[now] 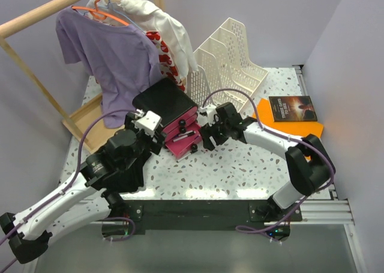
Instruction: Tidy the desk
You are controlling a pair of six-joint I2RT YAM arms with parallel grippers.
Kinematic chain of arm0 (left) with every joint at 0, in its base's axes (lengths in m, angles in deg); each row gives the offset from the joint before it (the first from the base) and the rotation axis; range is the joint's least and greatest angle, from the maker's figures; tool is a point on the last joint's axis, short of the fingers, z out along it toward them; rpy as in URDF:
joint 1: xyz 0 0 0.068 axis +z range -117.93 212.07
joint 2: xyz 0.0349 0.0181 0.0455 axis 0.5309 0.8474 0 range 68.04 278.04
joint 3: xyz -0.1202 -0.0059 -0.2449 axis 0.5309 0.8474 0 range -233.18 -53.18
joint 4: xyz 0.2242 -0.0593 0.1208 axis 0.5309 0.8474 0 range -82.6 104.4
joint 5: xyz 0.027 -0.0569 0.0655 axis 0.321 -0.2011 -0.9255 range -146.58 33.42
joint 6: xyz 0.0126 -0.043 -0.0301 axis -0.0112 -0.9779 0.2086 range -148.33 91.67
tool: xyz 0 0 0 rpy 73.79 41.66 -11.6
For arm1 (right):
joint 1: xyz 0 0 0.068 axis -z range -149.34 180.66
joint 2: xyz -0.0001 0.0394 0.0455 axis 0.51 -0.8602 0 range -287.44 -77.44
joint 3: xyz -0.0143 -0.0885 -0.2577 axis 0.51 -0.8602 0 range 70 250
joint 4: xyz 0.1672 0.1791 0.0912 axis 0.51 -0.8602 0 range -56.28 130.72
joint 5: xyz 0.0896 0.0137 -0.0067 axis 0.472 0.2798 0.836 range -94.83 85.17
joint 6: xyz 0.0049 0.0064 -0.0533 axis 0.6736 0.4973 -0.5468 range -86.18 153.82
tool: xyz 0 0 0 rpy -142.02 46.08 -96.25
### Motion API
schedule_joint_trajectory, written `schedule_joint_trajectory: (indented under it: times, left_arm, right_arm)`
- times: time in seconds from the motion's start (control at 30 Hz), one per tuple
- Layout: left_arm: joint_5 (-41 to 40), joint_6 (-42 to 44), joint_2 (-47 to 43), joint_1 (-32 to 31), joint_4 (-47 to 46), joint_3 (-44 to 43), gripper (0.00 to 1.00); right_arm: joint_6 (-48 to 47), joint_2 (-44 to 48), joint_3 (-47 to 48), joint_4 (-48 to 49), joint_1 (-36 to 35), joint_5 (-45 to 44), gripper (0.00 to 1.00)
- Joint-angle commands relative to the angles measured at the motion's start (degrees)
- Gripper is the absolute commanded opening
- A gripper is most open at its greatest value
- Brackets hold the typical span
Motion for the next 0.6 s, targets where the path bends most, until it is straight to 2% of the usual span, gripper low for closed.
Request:
schedule_joint_trajectory:
  times: [0.0,0.17,0.47,0.57]
  left_arm:
    - [-3.67,0.20,-4.94,0.00,-3.85,5.50,0.96]
    - [-3.32,-0.86,-7.50,0.09,-5.35,7.88,0.97]
    - [-3.76,-0.77,-7.33,0.53,-5.52,8.15,0.97]
    - [-3.67,-0.68,-7.33,0.79,-5.61,8.23,0.97]
  right_arm:
    - [11.13,-1.12,-1.49,8.31,-1.47,-10.77,0.77]
    - [14.38,-2.00,-2.72,11.47,-1.55,-12.97,0.74]
    - [15.53,-7.36,-1.14,10.86,-2.96,-14.10,0.72]
    - [15.01,-8.07,-1.32,10.86,-3.22,-17.09,0.67]
